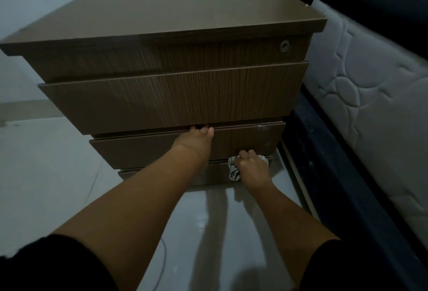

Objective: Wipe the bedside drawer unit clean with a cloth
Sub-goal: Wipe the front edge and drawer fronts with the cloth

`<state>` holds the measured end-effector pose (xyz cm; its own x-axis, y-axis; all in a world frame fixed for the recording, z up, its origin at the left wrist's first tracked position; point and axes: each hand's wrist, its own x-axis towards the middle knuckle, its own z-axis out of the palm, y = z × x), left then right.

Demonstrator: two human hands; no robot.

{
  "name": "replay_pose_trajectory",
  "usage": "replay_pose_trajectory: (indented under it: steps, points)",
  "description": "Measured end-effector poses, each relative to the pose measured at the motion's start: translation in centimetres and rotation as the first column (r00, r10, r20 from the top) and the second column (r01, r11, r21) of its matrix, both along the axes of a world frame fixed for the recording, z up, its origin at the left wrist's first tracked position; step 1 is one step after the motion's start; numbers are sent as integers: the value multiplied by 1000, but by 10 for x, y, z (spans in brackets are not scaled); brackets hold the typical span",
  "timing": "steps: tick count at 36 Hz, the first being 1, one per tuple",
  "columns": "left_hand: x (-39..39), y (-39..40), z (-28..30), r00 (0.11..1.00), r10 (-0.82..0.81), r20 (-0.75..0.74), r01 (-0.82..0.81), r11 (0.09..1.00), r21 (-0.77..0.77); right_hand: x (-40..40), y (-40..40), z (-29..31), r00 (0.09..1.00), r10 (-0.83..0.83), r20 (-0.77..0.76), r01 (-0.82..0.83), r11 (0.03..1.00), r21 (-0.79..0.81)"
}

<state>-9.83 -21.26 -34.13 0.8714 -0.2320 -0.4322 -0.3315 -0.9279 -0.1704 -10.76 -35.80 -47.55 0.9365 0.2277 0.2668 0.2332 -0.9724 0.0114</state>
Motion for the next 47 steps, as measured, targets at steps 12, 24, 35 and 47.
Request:
replay_pose_trajectory:
  steps: [12,24,35,47]
  points:
    - [-14,-5,4,992,-76,101,84,994,-70,-10,-52,92,913,87,399,-93,996,-4]
    - [0,-34,-5,991,-83,103,94,990,-103,4,-63,84,876,-11,482,-48,993,111]
    - [-1,-41,-7,989,-90,118,96,994,-50,-5,-58,47,968,-65,242,30,989,145]
    - [-1,-46,-6,989,-92,115,99,993,-60,-8,-48,11,981,-163,-103,173,980,100]
